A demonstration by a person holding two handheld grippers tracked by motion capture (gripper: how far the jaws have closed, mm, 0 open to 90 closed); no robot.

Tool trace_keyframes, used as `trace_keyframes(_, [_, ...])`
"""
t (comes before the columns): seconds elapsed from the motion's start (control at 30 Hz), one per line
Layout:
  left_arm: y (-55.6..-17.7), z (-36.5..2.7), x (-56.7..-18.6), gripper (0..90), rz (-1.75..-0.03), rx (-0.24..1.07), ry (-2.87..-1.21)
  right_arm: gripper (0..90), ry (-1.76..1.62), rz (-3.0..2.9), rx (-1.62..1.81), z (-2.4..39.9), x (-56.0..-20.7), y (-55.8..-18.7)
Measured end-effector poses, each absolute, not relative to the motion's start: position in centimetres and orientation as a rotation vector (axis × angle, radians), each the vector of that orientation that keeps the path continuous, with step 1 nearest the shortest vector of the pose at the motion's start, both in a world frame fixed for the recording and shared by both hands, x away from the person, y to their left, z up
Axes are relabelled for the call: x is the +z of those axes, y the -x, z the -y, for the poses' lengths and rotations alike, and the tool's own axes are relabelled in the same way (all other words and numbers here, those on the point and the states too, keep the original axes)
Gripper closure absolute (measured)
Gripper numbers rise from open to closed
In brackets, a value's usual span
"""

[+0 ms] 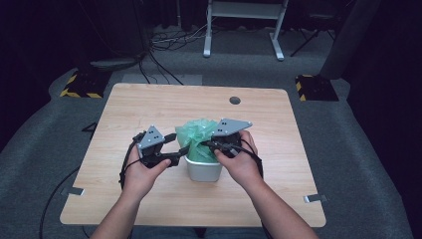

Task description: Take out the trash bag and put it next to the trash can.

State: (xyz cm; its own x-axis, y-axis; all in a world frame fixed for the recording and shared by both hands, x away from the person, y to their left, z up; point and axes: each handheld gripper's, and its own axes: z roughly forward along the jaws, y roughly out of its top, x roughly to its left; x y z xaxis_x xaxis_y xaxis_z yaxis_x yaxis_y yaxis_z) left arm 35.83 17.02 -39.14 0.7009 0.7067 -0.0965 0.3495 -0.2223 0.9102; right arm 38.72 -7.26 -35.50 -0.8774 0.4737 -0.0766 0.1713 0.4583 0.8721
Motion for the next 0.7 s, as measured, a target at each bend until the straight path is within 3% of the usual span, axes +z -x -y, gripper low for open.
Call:
trace_keyframes(0.27, [-35.8,-16.4,-39.2,38.7,-0.81,0.402,-1.847,89.4,-0.544,-2.354,1.403,7.7,-34.4,-38.7])
trace_keyframes(0.7, [-34.6,-18.2,-39.1,34.8,-0.81,0.385,-1.794,89.3,-0.543,-2.291,1.429,8.5,-32.6,-38.6])
